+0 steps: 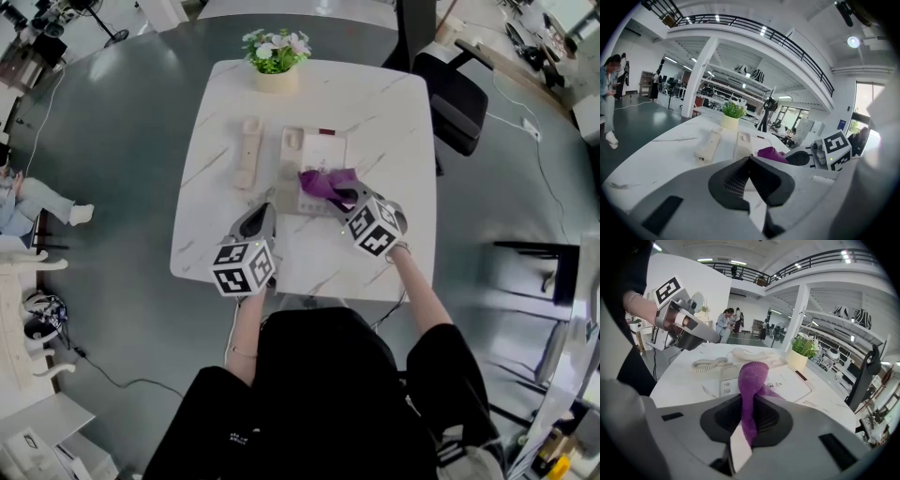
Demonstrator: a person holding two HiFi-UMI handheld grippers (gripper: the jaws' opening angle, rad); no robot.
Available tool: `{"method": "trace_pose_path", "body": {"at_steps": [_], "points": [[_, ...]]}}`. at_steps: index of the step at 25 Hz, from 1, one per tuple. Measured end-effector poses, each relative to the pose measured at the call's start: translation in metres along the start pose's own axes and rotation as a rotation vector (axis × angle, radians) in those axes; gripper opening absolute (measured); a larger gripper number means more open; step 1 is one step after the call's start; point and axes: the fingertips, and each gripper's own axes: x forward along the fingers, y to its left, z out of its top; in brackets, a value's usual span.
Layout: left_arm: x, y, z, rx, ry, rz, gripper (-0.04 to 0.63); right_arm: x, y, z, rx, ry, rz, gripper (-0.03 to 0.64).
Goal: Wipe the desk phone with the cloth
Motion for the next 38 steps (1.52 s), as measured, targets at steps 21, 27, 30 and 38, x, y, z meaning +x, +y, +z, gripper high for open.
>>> {"method": "trace_pose_path", "body": {"at_steps": [21,27,30,38], "points": [[-0.012,-0.002,-0.002,0.013,-0.004,0.007,-0.003,-0.004,0.044,-0.010,0.030,0.028,0.150,0.037],[-0.015,-0.002,-0.003,0.016,-0.005,0.012,-0.003,-0.008,0.056,-0.008,0.066,0.034,0.201,0.037],[-0.019,0.001,-0.004,0.015,-0.004,0.018,-0.003,-0.011,0.064,-0.008,0.090,0.031,0.235,0.037],[-0.024,0.009,-0.003,0.006,-0.012,0.040,-0.003,-0.017,0.064,0.005,0.218,-0.045,0.274,0.037]]}}
